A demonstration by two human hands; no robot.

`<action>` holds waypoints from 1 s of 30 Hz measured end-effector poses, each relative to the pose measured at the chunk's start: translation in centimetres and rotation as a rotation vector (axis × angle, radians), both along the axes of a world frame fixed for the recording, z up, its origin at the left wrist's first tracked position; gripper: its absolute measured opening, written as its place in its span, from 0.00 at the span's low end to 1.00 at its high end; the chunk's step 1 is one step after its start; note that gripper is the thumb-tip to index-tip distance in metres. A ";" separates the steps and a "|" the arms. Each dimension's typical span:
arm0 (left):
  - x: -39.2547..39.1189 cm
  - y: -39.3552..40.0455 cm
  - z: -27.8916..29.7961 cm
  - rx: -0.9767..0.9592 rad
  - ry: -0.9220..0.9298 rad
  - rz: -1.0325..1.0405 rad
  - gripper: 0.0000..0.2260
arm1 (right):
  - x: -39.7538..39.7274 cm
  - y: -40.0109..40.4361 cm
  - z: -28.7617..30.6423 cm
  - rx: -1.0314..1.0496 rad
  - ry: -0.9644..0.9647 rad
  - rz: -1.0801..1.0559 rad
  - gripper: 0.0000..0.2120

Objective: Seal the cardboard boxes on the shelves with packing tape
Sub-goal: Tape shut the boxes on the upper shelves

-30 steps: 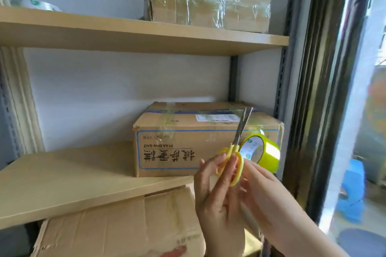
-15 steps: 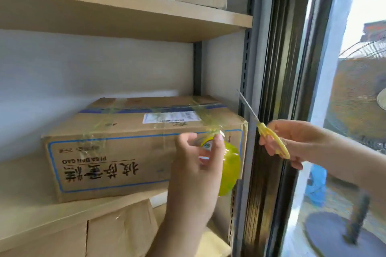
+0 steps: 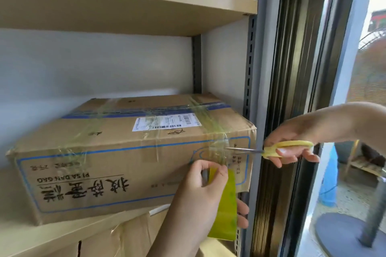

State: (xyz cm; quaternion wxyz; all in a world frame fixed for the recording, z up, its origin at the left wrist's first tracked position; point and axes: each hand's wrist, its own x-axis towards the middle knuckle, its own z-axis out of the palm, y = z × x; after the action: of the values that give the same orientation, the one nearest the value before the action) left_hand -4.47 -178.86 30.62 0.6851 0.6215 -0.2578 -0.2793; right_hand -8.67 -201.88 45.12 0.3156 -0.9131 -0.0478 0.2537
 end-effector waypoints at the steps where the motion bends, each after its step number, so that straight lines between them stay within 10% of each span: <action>1: 0.0 -0.1 0.0 -0.015 0.009 0.024 0.08 | -1.0 0.3 -2.5 -0.073 -0.023 0.009 0.25; 14: -0.8 5.8 -5.8 -0.012 -0.157 0.110 0.08 | -1.3 5.8 -7.1 -0.182 -0.244 -0.081 0.13; 23: 0.1 26.7 -6.3 -0.193 -0.039 0.770 0.03 | 10.2 34.6 -11.3 -0.259 -0.868 0.144 0.15; 30: -0.4 36.3 -6.2 -0.226 -0.073 0.962 0.04 | 18.2 46.0 -15.2 -0.396 -0.897 0.279 0.08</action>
State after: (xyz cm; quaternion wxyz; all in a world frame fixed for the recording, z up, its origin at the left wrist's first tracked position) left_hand -4.85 -142.53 24.37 0.7900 0.6013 0.0057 0.1200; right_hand 9.50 -155.86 29.90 0.0478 -0.9594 -0.2510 -0.1195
